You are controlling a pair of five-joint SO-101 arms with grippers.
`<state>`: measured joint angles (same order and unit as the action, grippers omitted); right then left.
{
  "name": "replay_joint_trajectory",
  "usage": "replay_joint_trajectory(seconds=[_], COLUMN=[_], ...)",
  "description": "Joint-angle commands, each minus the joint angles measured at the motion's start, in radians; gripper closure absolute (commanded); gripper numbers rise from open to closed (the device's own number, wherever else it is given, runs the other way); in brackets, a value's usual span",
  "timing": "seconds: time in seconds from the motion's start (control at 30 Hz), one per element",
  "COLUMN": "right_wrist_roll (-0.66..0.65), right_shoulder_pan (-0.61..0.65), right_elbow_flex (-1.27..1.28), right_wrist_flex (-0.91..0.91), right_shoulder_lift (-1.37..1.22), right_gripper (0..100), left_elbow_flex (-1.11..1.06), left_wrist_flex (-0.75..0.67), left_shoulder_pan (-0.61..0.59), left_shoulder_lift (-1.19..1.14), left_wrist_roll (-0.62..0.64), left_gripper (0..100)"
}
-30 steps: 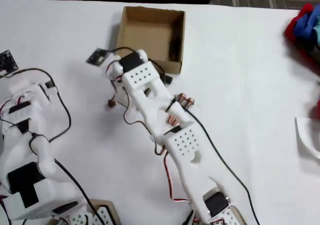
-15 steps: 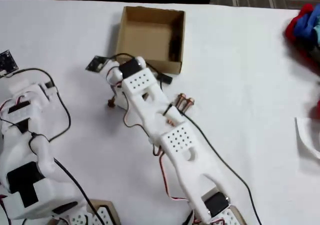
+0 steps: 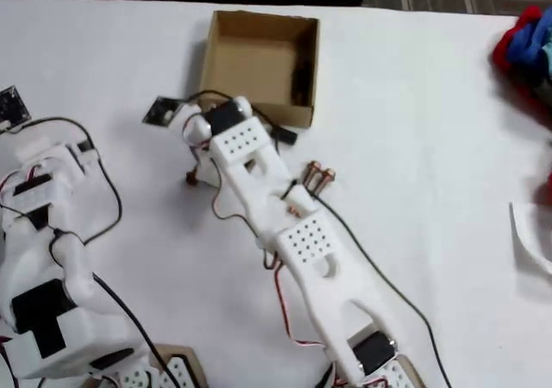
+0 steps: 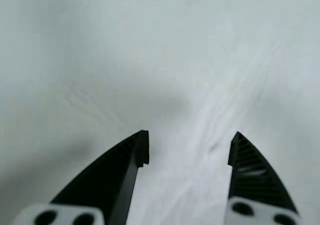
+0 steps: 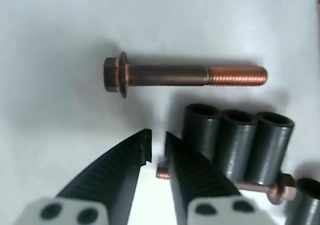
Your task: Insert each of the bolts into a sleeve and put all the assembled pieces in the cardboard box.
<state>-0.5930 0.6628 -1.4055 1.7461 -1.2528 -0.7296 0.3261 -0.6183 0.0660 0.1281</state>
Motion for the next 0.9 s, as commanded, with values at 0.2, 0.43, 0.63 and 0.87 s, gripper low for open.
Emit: replay_joint_trajectory(seconds=[0.2,0.43,0.63,0.87], right_wrist_roll=[-0.002,-0.003,-0.006,-0.009], right_shoulder_pan=[0.021,0.018,0.018,-0.025], right_elbow_flex=[-0.035,-0.043,-0.044,-0.043], right_wrist_flex=[0.018,0.018,0.016,0.008], right_shoulder_lift=[0.105,0.128,0.148,0.147], right_gripper=[93.7,93.7,93.7,93.9], left_elbow_flex=[0.048,0.048,0.048,0.048], left_wrist_flex=[0.006,0.006,0.005,0.005], left_shoulder_pan=[-0.006,-0.006,-0.006,-0.006], left_shoulder_lift=[0.006,0.006,0.006,0.006], left_wrist_roll=[-0.003,-0.003,-0.003,-0.003], left_gripper=[73,73,73,73])
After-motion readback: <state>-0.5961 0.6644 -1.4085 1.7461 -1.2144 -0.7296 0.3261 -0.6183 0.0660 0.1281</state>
